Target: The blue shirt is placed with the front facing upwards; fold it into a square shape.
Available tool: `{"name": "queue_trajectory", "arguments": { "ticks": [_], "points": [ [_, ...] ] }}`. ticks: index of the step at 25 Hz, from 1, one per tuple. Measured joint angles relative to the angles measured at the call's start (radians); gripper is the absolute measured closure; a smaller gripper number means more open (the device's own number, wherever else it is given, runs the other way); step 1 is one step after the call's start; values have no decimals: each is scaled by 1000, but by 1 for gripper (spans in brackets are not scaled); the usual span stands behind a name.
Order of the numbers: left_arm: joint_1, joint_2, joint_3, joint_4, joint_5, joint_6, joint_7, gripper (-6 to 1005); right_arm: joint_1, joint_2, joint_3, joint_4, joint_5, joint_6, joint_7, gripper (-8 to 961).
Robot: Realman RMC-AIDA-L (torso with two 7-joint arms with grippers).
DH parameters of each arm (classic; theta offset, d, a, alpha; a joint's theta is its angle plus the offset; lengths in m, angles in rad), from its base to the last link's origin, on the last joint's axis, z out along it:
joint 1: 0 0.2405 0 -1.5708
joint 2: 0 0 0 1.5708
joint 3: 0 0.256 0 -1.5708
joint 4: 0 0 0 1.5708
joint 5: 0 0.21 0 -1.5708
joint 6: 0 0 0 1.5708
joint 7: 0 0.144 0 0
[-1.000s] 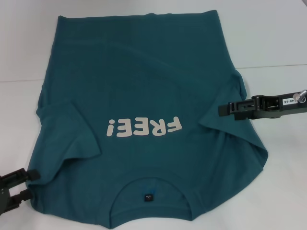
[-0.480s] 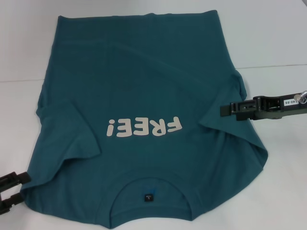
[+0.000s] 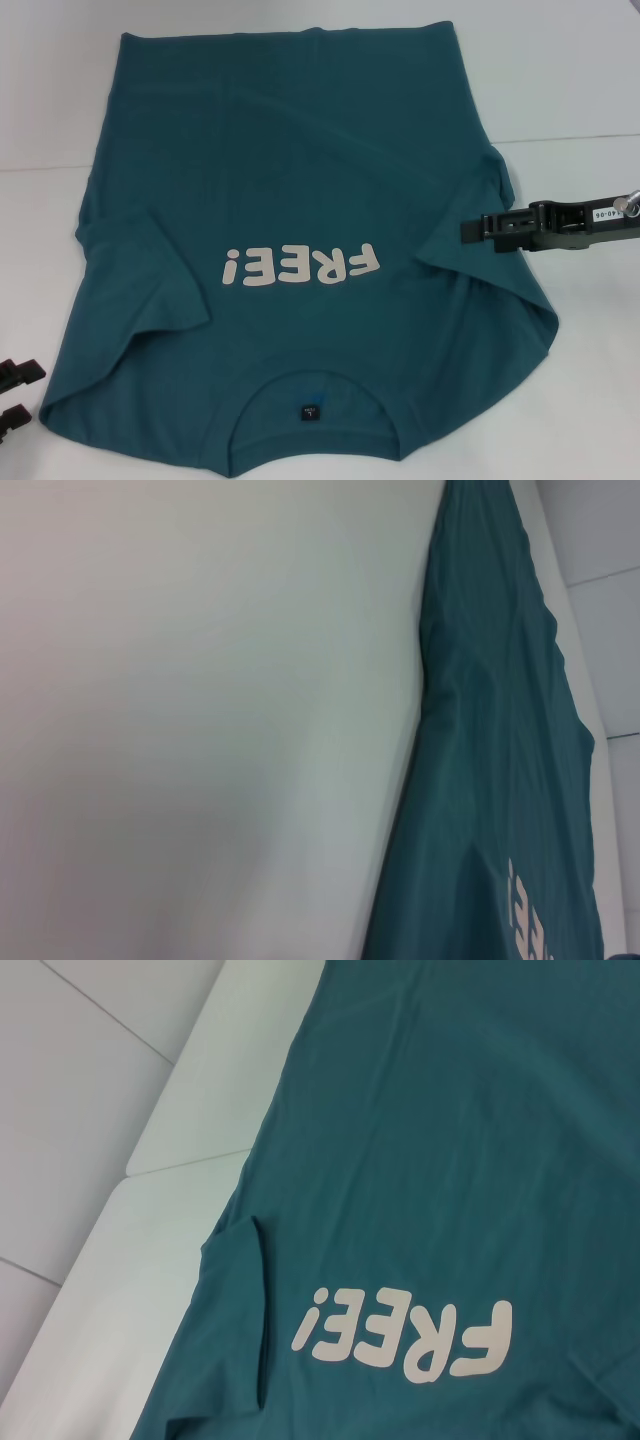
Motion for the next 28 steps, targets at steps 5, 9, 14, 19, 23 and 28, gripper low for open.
{"name": "queue_trajectory", "arguments": {
  "ticks": [5, 9, 14, 19, 23, 28],
  "points": [
    [-6, -2, 8, -3, 1, -25, 0, 239, 0, -2, 0, 0, 0, 0, 0, 113],
    [-13, -2, 17, -10, 9, -30, -3, 239, 0, -2, 0, 1, 0, 0, 0, 112],
    [-19, -2, 18, -18, 26, -24, -6, 239, 0, -2, 0, 1, 0, 0, 0, 112],
    [-33, -4, 19, -33, 27, 12, -2, 238, 0, -1, 0, 2, 2, 0, 0, 112],
    [-66, -6, 36, -51, 29, 10, -4, 239, -1, -1, 0, 1, 3, 0, 0, 113],
    [-80, -4, 42, -56, 23, 0, -7, 241, -8, -2, 0, 1, 5, -1, 0, 113]
  ]
}}
